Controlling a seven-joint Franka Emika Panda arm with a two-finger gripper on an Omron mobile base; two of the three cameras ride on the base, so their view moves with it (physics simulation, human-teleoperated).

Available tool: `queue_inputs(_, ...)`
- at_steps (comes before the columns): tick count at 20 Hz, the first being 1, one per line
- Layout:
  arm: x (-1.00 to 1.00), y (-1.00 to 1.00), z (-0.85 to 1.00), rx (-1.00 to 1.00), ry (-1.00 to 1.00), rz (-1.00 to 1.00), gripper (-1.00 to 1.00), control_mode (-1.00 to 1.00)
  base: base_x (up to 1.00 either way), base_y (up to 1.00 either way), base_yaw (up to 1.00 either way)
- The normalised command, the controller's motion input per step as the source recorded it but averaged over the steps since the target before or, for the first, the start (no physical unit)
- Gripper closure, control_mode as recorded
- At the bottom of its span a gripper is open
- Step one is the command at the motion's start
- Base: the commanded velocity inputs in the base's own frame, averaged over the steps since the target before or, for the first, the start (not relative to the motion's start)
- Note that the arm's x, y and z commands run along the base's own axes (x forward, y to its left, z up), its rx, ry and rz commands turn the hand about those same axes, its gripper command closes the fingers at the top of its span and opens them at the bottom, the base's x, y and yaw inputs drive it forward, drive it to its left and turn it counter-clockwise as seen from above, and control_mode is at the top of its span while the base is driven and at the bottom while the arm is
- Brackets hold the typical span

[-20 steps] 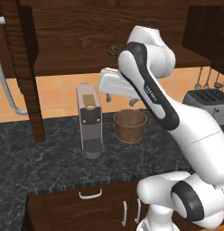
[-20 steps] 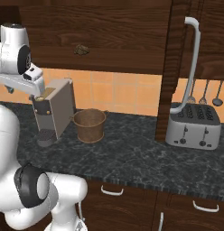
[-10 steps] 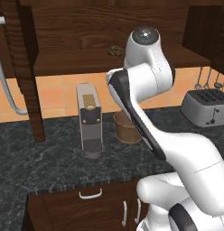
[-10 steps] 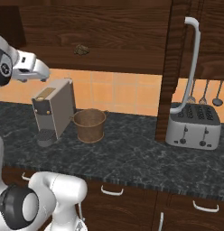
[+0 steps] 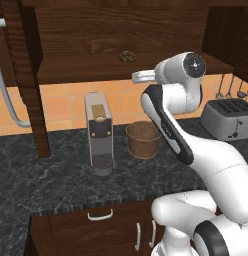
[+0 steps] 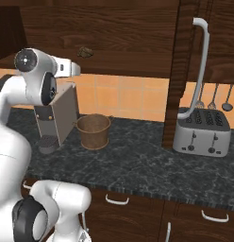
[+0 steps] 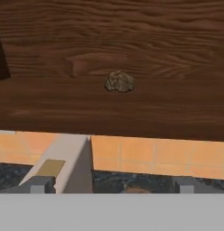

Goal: Open the cabinet, pick up the bread from the cabinet and place it in the basket. Then move the basket to the dining counter.

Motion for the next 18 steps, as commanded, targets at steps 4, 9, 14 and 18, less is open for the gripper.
queue_inputs(4,0.64,0.0,0.55,-0.02,0.16,0.09,-1.0,-1.0,0.0,0.0,0.0)
queue_inputs(9,0.41,0.0,0.58,0.0,0.01,0.03,-1.0,-1.0,0.0,0.0,0.0)
queue_inputs(14,0.35,0.0,0.15,-0.01,0.04,-0.04,-1.0,-1.0,0.0,0.0,0.0)
queue_inputs(18,0.42,0.0,-0.09,-0.02,0.1,-0.07,-1.0,-1.0,0.0,0.0,0.0)
